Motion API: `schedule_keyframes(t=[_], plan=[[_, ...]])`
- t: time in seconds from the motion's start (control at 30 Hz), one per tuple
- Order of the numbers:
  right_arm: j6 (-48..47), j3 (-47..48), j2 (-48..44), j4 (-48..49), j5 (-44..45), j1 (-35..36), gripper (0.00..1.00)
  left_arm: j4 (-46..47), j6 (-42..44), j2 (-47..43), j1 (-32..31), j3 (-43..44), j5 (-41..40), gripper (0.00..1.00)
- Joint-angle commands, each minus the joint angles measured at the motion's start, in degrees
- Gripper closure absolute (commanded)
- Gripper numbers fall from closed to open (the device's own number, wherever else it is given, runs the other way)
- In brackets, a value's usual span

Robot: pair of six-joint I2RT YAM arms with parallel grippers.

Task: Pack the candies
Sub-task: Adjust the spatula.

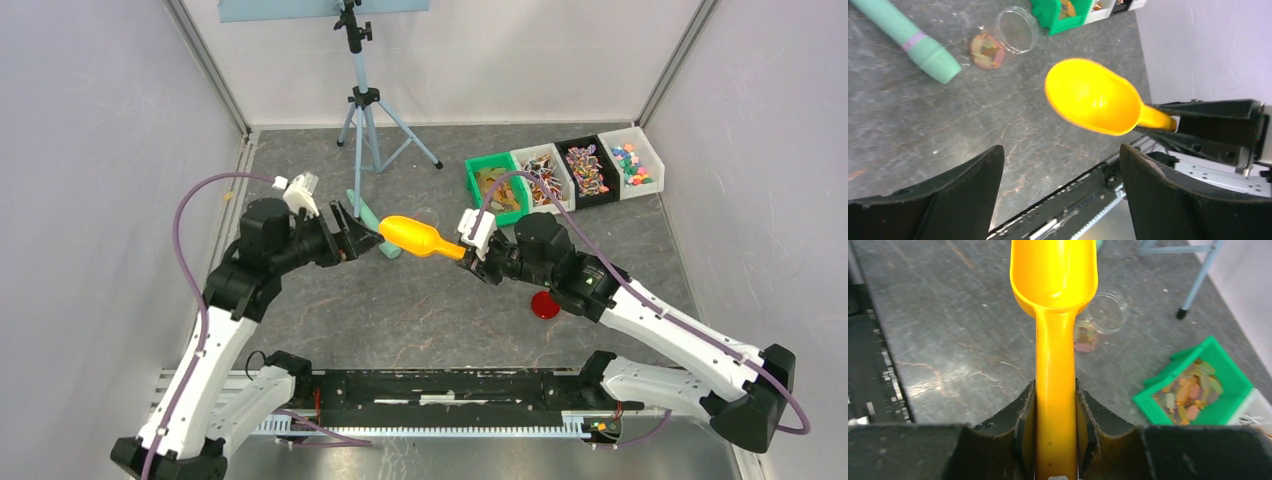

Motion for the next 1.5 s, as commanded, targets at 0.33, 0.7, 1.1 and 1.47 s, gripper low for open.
schedule_keyframes(t=[0.33, 0.7, 1.1, 1.47], plan=[[4.1, 1.7, -5.6, -0.4, -11.7, 0.3, 1.0, 0.7, -11.9, 6.6, -0.3, 4.2, 13.2, 0.26], [6.2, 2.9, -7.0, 1.3, -11.7, 0.3, 1.0, 0.2, -10.2, 7.6, -0.3, 2.0, 13.5, 0.54], [8.8, 3.3, -7.9, 4.2, -11.0, 0.3, 0.98, -1.6, -6.1, 7.6, -0.2, -0.5, 10.6, 0.69], [10.8, 4.0, -6.6, 6.5, -13.2, 0.1, 0.96, 1.0, -6.4, 7.1, -0.2, -5.1, 10.3, 0.75]])
